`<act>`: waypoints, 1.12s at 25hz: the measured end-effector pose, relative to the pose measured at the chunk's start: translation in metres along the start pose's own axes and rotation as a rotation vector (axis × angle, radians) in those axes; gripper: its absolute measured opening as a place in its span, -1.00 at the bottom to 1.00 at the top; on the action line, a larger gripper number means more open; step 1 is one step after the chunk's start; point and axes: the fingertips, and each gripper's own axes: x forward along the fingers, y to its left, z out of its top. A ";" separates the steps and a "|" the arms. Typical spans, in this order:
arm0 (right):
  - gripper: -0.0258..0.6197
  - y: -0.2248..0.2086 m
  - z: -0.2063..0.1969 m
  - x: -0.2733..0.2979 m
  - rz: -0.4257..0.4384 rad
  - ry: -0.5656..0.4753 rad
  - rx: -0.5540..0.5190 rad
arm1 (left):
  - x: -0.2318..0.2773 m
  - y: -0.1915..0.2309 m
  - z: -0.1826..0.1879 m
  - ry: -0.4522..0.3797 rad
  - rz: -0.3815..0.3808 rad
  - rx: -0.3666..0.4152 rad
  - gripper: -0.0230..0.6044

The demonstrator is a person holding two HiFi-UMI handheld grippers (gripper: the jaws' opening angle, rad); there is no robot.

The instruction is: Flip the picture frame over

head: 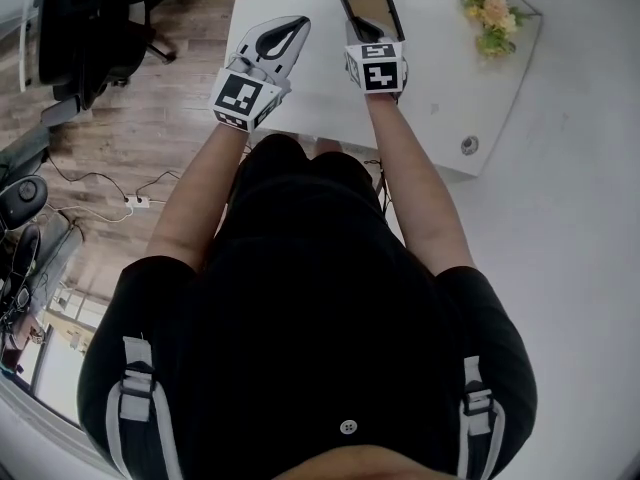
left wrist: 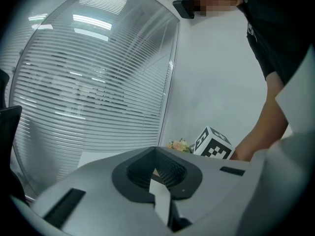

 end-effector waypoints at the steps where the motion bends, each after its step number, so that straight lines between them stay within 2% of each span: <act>1: -0.76 -0.001 0.003 -0.005 0.004 -0.011 0.010 | -0.001 -0.003 0.003 -0.004 -0.001 0.005 -0.92; 6: -0.76 -0.009 0.009 -0.035 0.027 -0.067 0.063 | -0.001 -0.028 0.018 -0.030 -0.001 0.035 -0.92; 12: -0.76 -0.006 0.021 -0.062 0.059 -0.098 0.119 | -0.009 -0.038 0.033 -0.024 0.001 0.039 -0.92; 28: -0.76 -0.004 0.042 -0.123 0.175 -0.189 0.292 | 0.000 -0.072 0.072 -0.089 -0.027 0.080 -0.92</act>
